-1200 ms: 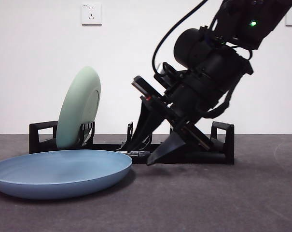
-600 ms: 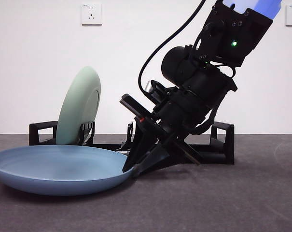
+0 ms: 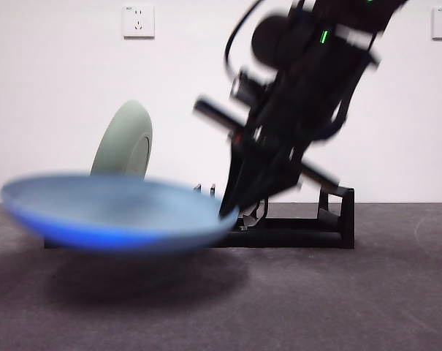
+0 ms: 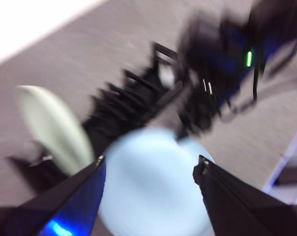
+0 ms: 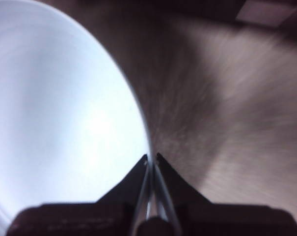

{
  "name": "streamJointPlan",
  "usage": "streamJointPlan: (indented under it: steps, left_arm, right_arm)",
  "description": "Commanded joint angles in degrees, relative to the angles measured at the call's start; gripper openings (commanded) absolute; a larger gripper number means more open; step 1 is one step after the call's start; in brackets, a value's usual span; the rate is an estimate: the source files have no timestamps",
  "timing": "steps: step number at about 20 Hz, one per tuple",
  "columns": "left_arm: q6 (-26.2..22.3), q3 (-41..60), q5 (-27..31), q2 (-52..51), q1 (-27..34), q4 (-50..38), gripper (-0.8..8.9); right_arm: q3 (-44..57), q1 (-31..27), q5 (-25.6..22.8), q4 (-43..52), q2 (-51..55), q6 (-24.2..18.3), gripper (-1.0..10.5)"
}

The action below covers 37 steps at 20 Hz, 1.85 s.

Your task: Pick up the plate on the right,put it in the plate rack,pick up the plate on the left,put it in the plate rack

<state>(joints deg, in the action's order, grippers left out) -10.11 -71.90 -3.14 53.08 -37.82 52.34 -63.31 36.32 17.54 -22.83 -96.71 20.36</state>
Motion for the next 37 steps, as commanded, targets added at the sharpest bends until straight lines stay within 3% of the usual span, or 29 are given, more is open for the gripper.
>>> streamJointPlan:
  steps: [1,4,10,13,21,23,25,26,36,37]
  left_arm:
    - [-1.6,0.2,0.2,2.3,-3.5,0.8,3.12]
    - [-5.4,0.2,3.8,5.9,-9.0,2.4,3.12]
    - [-16.4,0.2,19.9,13.3,-27.0,3.8,3.12]
    - [-19.3,0.2,28.4,19.3,-34.0,3.3,3.11]
    - [-19.7,0.2,28.7,30.4,-34.6,-1.0,3.09]
    - [-19.7,0.2,28.6,30.4,-34.2,-1.8,2.09]
    - [-19.6,0.2,28.6,30.4,-34.0,-1.6,0.08]
    - [-19.6,0.2,28.5,30.4,-33.7,-1.6,-0.11]
    - [-17.8,0.2,26.0,30.4,-33.1,-2.9,-0.09]
    - [-16.7,0.2,24.8,30.4,-33.1,-3.9,-0.09]
  right_arm:
    - [0.1,-1.0,-1.3,-2.0,5.0,-1.0,-0.2]
    - [0.1,-3.6,-1.2,-5.2,10.3,-1.0,-0.2]
    - [0.1,-9.9,-0.9,-12.2,15.5,-2.5,-0.2]
    - [0.1,-11.3,3.5,-15.1,16.0,-3.7,-0.2]
    - [0.1,-12.4,5.0,-17.4,20.5,-5.1,-0.2]
    - [0.1,-12.9,5.0,-18.3,22.3,-5.4,-0.2]
    - [0.1,-13.1,5.0,-19.7,23.7,-5.9,-0.2]
    - [0.1,-13.1,5.0,-20.0,24.2,-5.9,-0.2]
    - [0.1,-13.3,4.7,-21.1,28.7,-7.0,0.2]
    - [0.1,-13.5,4.5,-20.9,29.3,-7.8,1.1]
